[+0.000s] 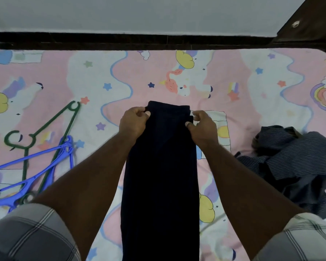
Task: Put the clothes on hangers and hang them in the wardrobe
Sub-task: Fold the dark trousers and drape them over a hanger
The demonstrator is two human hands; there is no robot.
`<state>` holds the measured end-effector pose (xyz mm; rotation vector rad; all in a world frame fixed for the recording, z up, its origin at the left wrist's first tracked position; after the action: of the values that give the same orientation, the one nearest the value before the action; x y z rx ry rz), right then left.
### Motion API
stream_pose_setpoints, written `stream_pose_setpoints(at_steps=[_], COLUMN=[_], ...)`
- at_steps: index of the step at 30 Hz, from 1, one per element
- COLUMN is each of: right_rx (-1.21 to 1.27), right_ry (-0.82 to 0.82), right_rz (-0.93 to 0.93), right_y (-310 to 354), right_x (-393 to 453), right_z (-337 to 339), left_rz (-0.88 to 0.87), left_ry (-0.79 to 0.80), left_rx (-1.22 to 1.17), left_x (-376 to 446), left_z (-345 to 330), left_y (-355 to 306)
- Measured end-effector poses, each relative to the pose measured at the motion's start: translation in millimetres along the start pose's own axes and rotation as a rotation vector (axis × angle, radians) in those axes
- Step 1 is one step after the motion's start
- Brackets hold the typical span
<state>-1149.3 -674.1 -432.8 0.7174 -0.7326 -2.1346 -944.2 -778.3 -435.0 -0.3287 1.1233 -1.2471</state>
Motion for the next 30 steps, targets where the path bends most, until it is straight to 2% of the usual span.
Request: stream_pose_setpoints(at_steps=[4, 8, 11, 16, 20, 25, 30], right_rx=[-0.108, -0.155, -0.203, -0.079, -0.044, -0.014, 0.063], right_ry=[0.030, -0.017, 0.008, -0.111, -0.064, -0.108, -0.066], right_rz=[-0.004, -0.030, -0.031, -0.078, -0.101, -0.095, -0.158], right_y=[-20.4, -19.5, -13.7, -6.5, -8.4, -22.2, -47.1], right_x=[1.1, 3.4, 10.8, 25.4, 21.2, -13.6, -76.7], right_z=[-23.0, -26.0, -23.9, -14.1, -16.2, -13.8, -29.1], left_rz=[-0.017, -0.064, -0.102, -0.114, -0.091, -0.080, 0.037], left_ry=[0.040, -0.044, -0.094, -0.208, -0.120, -0.169, -0.135], left_rx=[0.197, 0.195, 0.205, 0.170, 0.196, 0.127, 0.100], left_x=[-0.2, 2.4, 8.5, 21.3, 21.7, -16.2, -86.8], left_z=[-17.5, -21.6, -18.4, -5.1, -9.8, -10.8, -19.7], left_y=[23.8, 26.0, 21.9, 3.6, 2.4, 31.8, 84.5])
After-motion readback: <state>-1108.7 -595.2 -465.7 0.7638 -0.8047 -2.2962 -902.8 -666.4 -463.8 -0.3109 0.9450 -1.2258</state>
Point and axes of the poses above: each hand's wrist, its own x-axis towards the middle knuckle, its own z-axis out of the back of the hand, y = z × x, the point moved 2 cm from there along x, towards the middle knuckle, and after that the axes turned 2 degrees about z, right-handed, at the moved point
